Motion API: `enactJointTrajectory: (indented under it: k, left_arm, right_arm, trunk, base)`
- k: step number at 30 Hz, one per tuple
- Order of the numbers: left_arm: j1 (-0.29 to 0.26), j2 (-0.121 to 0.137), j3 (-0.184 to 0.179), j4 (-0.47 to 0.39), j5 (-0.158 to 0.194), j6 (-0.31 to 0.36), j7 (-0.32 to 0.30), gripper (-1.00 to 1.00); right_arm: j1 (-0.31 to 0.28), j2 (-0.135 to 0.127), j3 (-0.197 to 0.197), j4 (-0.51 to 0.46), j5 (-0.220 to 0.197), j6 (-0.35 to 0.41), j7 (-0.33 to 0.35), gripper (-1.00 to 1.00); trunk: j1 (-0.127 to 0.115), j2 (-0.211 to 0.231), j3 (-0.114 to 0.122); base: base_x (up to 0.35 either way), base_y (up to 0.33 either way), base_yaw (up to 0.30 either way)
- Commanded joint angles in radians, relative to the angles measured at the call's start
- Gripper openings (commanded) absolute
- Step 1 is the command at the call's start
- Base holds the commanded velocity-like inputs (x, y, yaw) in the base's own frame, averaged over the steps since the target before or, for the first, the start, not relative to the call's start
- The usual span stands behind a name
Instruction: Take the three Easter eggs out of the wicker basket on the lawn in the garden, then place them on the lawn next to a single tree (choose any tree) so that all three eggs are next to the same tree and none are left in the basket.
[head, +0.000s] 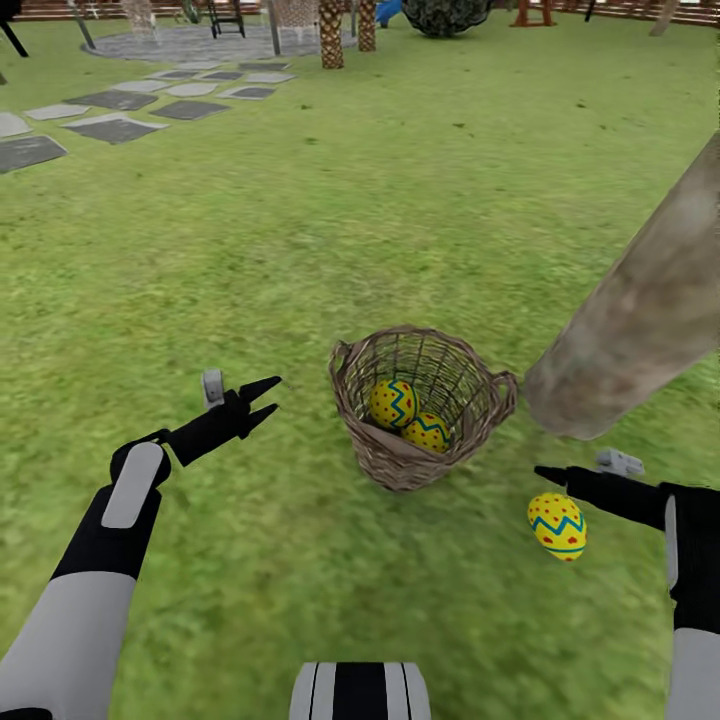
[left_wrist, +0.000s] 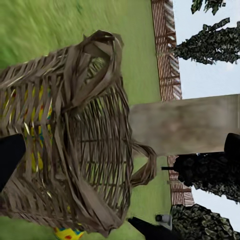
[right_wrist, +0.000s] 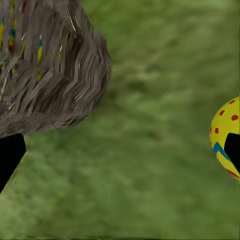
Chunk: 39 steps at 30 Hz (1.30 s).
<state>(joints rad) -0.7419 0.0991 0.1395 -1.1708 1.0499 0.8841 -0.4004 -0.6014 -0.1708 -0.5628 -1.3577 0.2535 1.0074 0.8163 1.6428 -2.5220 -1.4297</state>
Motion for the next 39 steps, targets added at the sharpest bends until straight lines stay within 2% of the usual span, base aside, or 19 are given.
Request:
enactJointTrajectory:
  k: [1,5,7,10,15,19,25,27,28,29,30,31,32,33,34,36,37,39]
  left_arm:
    - [-0.001,0.0,0.002,0.0,-0.003,0.006,-0.003,1.0]
    - [-0.001,0.001,0.001,0.001,-0.004,0.005,-0.002,1.0]
    - [-0.001,0.001,0.0,0.0,-0.004,0.005,-0.001,1.0]
    - [-0.001,0.001,0.0,0.0,-0.004,0.004,-0.001,1.0]
    - [-0.001,0.0,0.0,0.001,-0.004,0.003,-0.001,1.0]
    - [-0.001,-0.001,-0.001,0.002,-0.006,0.001,0.0,1.0]
    - [-0.001,-0.002,-0.006,-0.002,-0.011,-0.003,0.005,1.0]
    - [-0.001,0.001,-0.002,-0.002,-0.012,-0.002,0.006,1.0]
    - [-0.001,0.003,0.001,-0.002,-0.013,-0.001,0.008,1.0]
    - [-0.001,0.004,0.003,-0.003,-0.016,0.001,0.009,1.0]
    - [-0.001,0.007,0.004,-0.003,-0.02,0.002,0.009,1.0]
    - [-0.001,0.025,0.003,-0.004,-0.026,0.003,0.009,1.0]
    - [-0.001,0.077,0.001,-0.003,-0.029,0.004,0.009,1.0]
    - [-0.001,0.104,0.001,-0.002,-0.029,0.004,0.009,1.0]
    - [-0.001,0.119,0.0,0.0,-0.029,0.004,0.009,1.0]
    - [-0.001,0.146,0.0,0.011,-0.03,0.005,0.009,1.0]
    - [0.0,0.162,0.0,0.022,-0.031,0.005,0.009,1.0]
    - [0.0,0.175,0.0,0.038,-0.032,0.004,0.009,1.0]
  right_arm:
    - [0.011,0.001,-0.001,-0.016,0.012,0.003,0.058,1.0]
    - [0.045,0.0,-0.002,-0.048,0.013,0.001,0.285,1.0]
    - [0.053,0.0,-0.003,-0.056,0.013,0.0,0.353,1.0]
    - [0.056,0.0,-0.016,-0.059,0.011,-0.002,0.411,1.0]
    - [0.058,0.002,-0.118,-0.058,0.007,-0.008,0.582,1.0]
    - [0.062,0.001,-0.147,-0.059,0.008,-0.014,0.637,1.0]
    - [0.058,-0.003,-0.151,-0.06,0.008,-0.004,0.634,1.0]
    - [0.05,-0.002,-0.147,-0.06,0.008,-0.002,0.621,1.0]
    - [0.026,0.012,-0.142,-0.058,0.009,-0.001,0.585,1.0]
    - [-0.018,0.073,-0.106,-0.056,0.016,-0.004,0.486,1.0]
    - [-0.028,0.096,-0.083,-0.056,0.017,-0.007,0.433,1.0]
    - [-0.037,0.122,-0.033,-0.055,0.018,-0.01,0.337,1.0]
    - [-0.043,0.144,0.1,-0.056,0.012,-0.013,0.172,1.0]
    - [-0.044,0.151,0.176,-0.057,0.01,-0.015,0.098,1.0]
    - [-0.045,0.157,0.213,-0.057,0.009,-0.016,0.063,1.0]
    - [-0.048,0.182,0.254,-0.059,0.008,-0.017,0.02,1.0]
    - [-0.053,0.206,0.268,-0.059,0.01,-0.018,-0.002,1.0]
    - [-0.058,0.23,0.279,-0.059,0.012,-0.019,-0.047,1.0]
  trunk:
    - [-0.001,0.0,0.003]
    - [-0.002,0.001,0.019]
    - [-0.003,0.001,0.027]
    - [-0.005,0.002,0.038]
    - [-0.007,0.003,0.057]
    - [-0.009,0.004,0.073]
    - [-0.011,0.006,0.096]
    - [-0.012,0.006,0.104]
    - [-0.013,0.006,0.108]
    - [-0.013,0.007,0.112]
    - [-0.014,0.007,0.115]
    - [-0.014,0.007,0.119]
    - [-0.014,0.007,0.123]
    - [-0.015,0.008,0.127]
    - [-0.015,0.008,0.131]
    - [-0.016,0.008,0.139]
    - [-0.017,0.008,0.143]
    - [-0.018,0.009,0.15]
  base:
    - [0.0,0.0,0.0]
    - [0.0,0.0,0.0]
    - [0.0,0.0,0.0]
    - [0.0,0.0,0.0]
    - [0.0,0.0,0.0]
    - [0.0,0.0,0.0]
    - [0.0,0.0,0.0]
    - [0.0,0.0,0.0]
    - [0.0,0.0,0.0]
    - [0.0,0.0,0.0]
    - [0.0,0.0,0.0]
    - [0.0,0.0,0.0]
    - [0.0,0.0,0.0]
    - [0.0,0.0,0.0]
    - [0.0,0.0,0.0]
    - [0.0,0.0,0.0]
    - [0.0,0.0,0.079]
    - [0.0,0.0,0.2]
